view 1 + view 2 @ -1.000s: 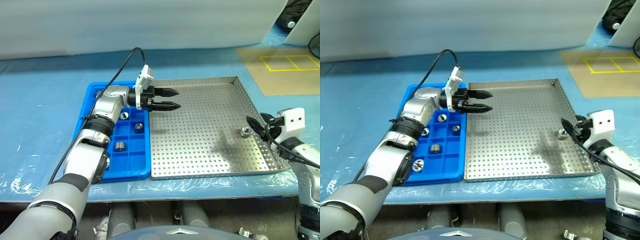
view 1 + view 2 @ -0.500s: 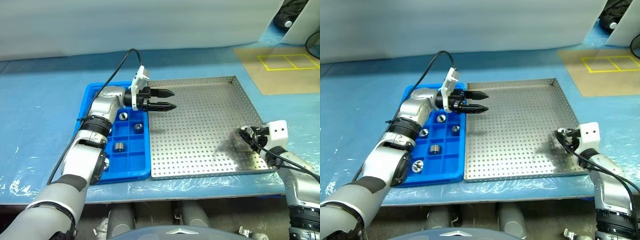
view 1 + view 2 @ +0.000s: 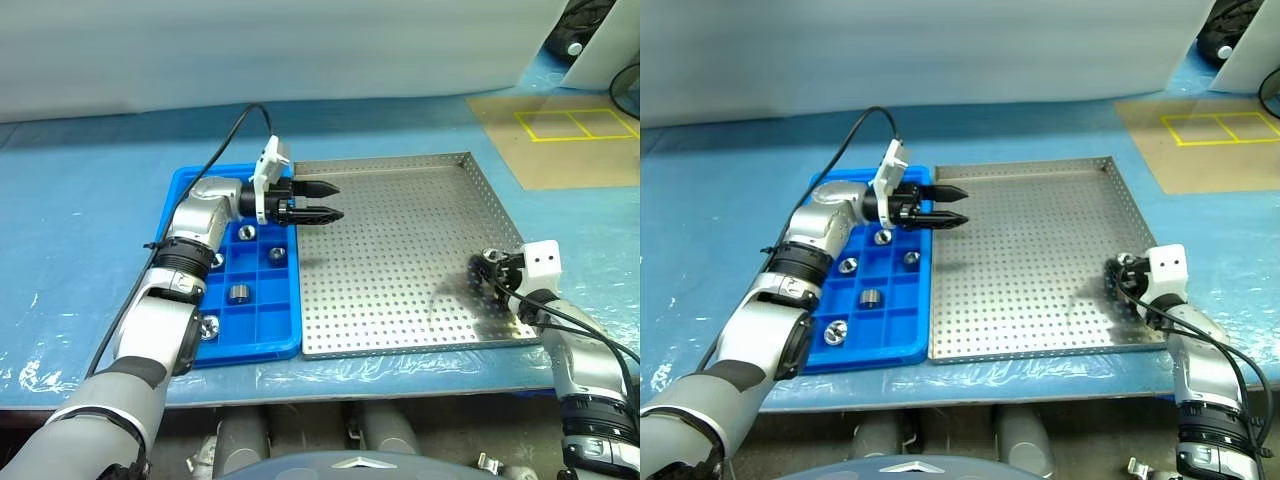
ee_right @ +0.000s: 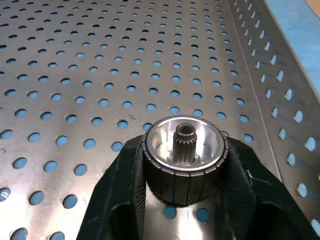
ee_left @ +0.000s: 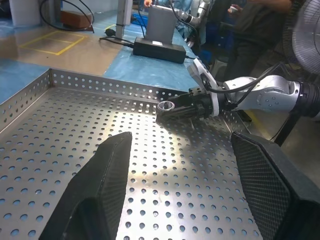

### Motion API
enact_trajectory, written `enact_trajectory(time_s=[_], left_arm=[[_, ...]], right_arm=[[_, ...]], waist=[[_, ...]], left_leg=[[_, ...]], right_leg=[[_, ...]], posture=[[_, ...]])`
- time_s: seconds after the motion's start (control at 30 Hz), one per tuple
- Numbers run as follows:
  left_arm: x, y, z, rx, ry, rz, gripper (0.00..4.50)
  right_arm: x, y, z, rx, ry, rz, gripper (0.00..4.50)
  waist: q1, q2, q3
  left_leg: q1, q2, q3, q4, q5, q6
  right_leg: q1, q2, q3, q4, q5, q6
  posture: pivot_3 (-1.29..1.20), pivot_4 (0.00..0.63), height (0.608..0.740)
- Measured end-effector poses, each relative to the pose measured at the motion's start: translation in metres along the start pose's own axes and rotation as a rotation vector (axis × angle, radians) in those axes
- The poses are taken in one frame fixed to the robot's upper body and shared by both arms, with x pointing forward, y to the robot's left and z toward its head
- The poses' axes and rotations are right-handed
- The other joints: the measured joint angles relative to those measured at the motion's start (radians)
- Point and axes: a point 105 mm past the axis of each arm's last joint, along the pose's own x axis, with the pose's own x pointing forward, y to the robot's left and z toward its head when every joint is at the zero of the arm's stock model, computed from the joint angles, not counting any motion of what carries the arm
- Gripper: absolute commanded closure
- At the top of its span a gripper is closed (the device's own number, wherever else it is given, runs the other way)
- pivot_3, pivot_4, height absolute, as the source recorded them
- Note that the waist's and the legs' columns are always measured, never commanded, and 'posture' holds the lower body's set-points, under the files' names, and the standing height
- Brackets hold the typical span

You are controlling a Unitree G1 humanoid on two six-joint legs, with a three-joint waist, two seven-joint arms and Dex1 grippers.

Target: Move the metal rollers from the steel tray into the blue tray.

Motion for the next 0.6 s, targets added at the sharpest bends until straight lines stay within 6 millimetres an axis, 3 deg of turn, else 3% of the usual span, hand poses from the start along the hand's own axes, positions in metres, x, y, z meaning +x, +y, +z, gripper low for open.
enact_trajectory(time_s=[0.33, 0.4, 0.47, 0.53, 0.6], left_arm=[[-0.031, 0.010, 0.005, 0.019, 0.030, 0.096, 1.18], [-0.044, 0.014, 0.011, 0.029, 0.034, 0.144, 1.18], [-0.061, 0.018, 0.017, 0.044, 0.048, 0.192, 1.18], [-0.076, 0.019, 0.022, 0.067, 0.080, 0.227, 1.18], [-0.092, 0.017, 0.023, 0.082, 0.111, 0.261, 1.18]], right_arm=[[0.015, 0.025, 0.014, -0.029, -0.013, 0.085, 2.87], [0.022, 0.037, 0.032, -0.030, -0.050, 0.142, 2.87], [0.029, 0.055, 0.063, -0.028, -0.123, 0.232, 2.87], [0.031, 0.079, 0.097, -0.059, -0.208, 0.353, 2.87], [0.029, 0.111, 0.118, -0.105, -0.247, 0.504, 2.87]], waist=[[-0.004, 0.000, 0.000], [-0.005, 0.001, 0.001], [-0.005, 0.001, 0.001], [0.001, 0.001, 0.001], [0.015, 0.001, 0.001]], left_leg=[[0.000, 0.000, -0.001, 0.000, -0.001, -0.002], [0.000, 0.000, -0.001, -0.001, 0.000, -0.002], [0.000, 0.000, 0.000, -0.002, 0.001, -0.001], [0.000, 0.001, 0.000, -0.006, 0.002, -0.003], [0.001, 0.001, 0.000, -0.008, 0.002, -0.003]], right_leg=[[-0.001, 0.000, 0.001, 0.001, 0.000, 0.000], [-0.003, 0.001, 0.001, 0.001, 0.000, 0.000], [-0.005, 0.001, 0.003, 0.002, 0.000, 0.000], [-0.006, 0.002, 0.003, 0.002, 0.000, 0.000], [-0.006, 0.002, 0.002, 0.002, 0.000, 0.000]], posture=[[-0.36, 0.150, 0.740], [-0.32, 0.150, 0.740], [-0.30, 0.150, 0.740], [-0.24, 0.150, 0.740], [-0.18, 0.150, 0.740]])
